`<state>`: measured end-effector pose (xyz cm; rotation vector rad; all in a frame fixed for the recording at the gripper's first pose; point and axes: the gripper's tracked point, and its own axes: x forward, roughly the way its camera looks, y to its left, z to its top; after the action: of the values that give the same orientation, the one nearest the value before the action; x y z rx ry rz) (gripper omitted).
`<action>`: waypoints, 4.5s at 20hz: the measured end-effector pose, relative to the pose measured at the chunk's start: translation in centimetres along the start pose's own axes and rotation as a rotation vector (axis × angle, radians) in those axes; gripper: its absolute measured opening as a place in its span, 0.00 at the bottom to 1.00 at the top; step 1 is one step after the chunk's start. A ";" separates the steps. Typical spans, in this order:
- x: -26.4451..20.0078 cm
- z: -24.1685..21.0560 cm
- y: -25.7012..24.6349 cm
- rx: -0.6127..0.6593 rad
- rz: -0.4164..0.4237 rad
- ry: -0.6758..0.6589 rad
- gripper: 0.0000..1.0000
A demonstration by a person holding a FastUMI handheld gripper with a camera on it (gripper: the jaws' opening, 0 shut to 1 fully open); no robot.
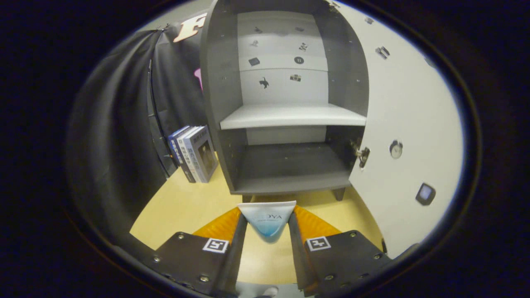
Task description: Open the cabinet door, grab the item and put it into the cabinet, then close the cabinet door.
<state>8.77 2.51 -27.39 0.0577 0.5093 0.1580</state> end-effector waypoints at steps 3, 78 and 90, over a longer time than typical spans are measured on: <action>-0.1 6.5 -0.5 -0.043 0.008 -0.052 0.54; -31.3 12.8 -21.2 0.125 -0.347 -0.408 0.99; -28.5 10.5 -32.3 0.121 -0.381 -0.348 1.00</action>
<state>-6.27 -34.21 -7.61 0.1028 0.1747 -0.2530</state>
